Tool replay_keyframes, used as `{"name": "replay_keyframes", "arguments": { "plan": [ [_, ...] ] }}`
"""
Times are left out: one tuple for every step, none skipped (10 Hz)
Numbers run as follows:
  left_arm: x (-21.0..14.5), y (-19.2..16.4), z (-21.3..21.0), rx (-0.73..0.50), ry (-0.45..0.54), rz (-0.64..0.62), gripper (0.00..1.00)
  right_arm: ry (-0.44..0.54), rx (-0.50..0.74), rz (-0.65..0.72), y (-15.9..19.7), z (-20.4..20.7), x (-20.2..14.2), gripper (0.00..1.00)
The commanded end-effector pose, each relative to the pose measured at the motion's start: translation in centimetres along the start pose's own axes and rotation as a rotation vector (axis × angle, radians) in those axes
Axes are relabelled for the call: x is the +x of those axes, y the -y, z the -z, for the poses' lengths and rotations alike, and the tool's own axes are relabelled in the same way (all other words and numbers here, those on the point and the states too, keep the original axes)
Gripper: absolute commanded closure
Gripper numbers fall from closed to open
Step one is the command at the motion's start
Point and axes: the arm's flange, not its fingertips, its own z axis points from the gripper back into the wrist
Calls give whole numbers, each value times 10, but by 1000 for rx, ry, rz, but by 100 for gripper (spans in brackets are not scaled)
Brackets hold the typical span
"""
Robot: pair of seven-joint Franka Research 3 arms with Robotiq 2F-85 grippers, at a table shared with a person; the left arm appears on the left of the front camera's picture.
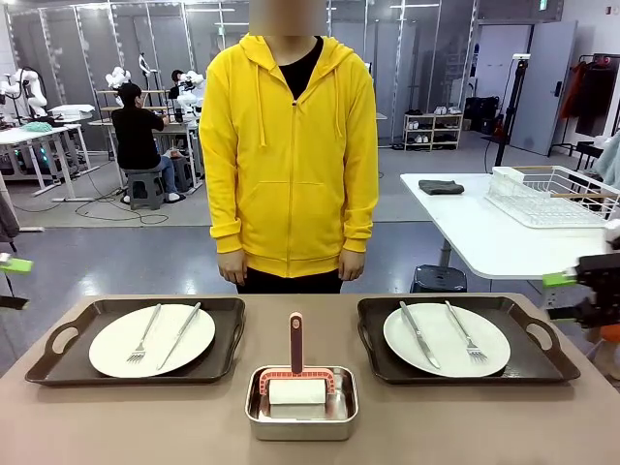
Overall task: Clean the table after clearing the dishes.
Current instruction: When the left (or right) Handle tray is removed, use the left hand (or right hand) to clean the left (or right) side of the table with the Lint Roller.
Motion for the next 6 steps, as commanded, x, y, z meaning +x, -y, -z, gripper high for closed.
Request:
{"name": "replay_keyframes", "arguments": {
  "plan": [
    [-9, -15, -29, -12, 66, -68, 0, 60, 74, 68, 21, -41, -8, 0],
    [-17, -24, -43, 6, 99, -114, 0, 77, 70, 107, 32, -60, -17, 0],
    [-20, -27, -56, 32, 117, -131, 0, 94, 63, 121, 37, -77, -26, 0],
    [-24, -27, -70, 63, 137, -163, 0, 143, 56, 147, 43, -96, -34, 0],
    [-28, -29, -80, 73, 164, -186, 0, 174, 60, 185, 52, -111, -40, 0],
    [-31, -27, -89, 100, 173, -204, 0, 203, 59, 220, 60, -122, -46, 0]
  ]
}}
